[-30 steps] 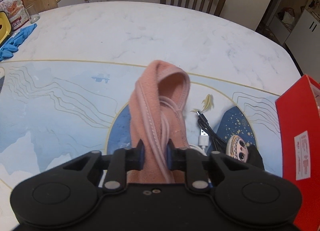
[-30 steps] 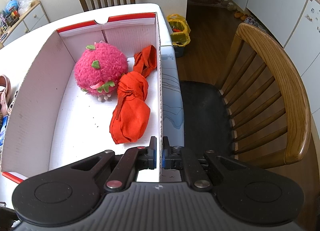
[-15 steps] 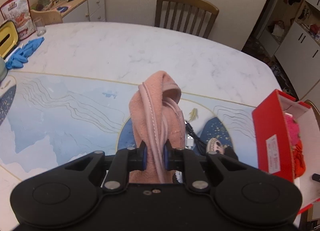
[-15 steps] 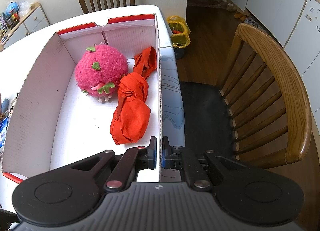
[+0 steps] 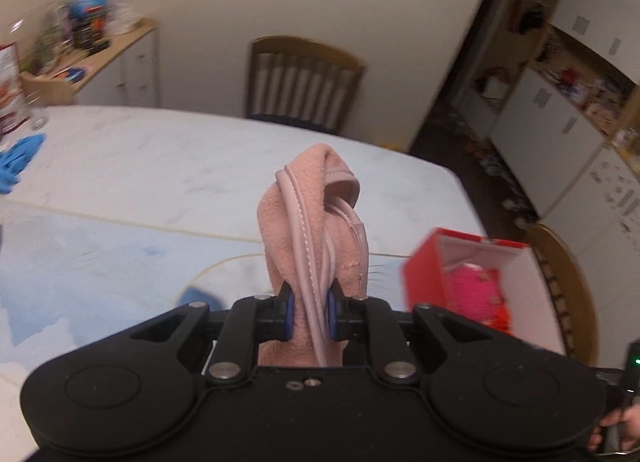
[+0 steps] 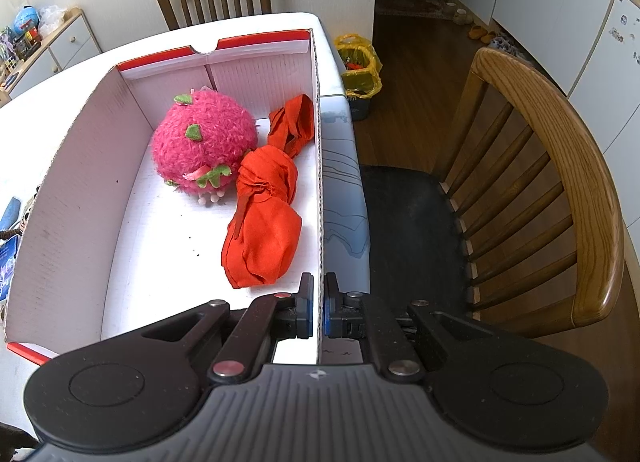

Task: Organize objects
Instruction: 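Carry the pink fleece cloth into the box and open the left gripper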

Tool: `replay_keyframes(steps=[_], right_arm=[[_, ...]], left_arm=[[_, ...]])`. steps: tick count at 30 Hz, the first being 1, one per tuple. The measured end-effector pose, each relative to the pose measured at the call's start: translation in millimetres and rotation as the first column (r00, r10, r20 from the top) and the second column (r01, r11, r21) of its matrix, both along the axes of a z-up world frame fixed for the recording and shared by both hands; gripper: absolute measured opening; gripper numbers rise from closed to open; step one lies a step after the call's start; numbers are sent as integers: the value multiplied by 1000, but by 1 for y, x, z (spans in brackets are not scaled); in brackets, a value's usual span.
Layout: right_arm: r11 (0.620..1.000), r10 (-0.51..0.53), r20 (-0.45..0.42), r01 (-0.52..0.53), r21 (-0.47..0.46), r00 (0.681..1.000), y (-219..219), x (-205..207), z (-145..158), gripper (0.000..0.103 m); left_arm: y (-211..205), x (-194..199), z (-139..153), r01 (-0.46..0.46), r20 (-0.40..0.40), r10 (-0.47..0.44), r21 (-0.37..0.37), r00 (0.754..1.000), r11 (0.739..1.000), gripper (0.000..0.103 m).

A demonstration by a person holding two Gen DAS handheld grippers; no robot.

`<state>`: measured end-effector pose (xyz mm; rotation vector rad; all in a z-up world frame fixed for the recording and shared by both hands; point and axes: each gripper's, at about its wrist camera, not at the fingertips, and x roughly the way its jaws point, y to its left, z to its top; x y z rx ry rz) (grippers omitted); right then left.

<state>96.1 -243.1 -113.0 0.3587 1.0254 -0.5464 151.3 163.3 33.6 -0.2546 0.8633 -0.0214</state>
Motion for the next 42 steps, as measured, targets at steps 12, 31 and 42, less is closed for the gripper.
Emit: replay_keyframes(steps=[12, 31, 42], right_arm=[[1000, -6, 0, 6, 3, 1000, 0, 0, 0, 4], [1000, -13, 5, 13, 3, 1000, 0, 2, 0, 4], [1000, -26, 10, 26, 5, 1000, 1, 4, -1, 4]], left_arm=[[-117, 25, 10, 255, 34, -254, -70, 967, 964, 13], [-243, 56, -75, 443, -117, -444, -31, 889, 896, 13], [-259, 54, -131, 513, -246, -491, 31, 836, 858, 13]])
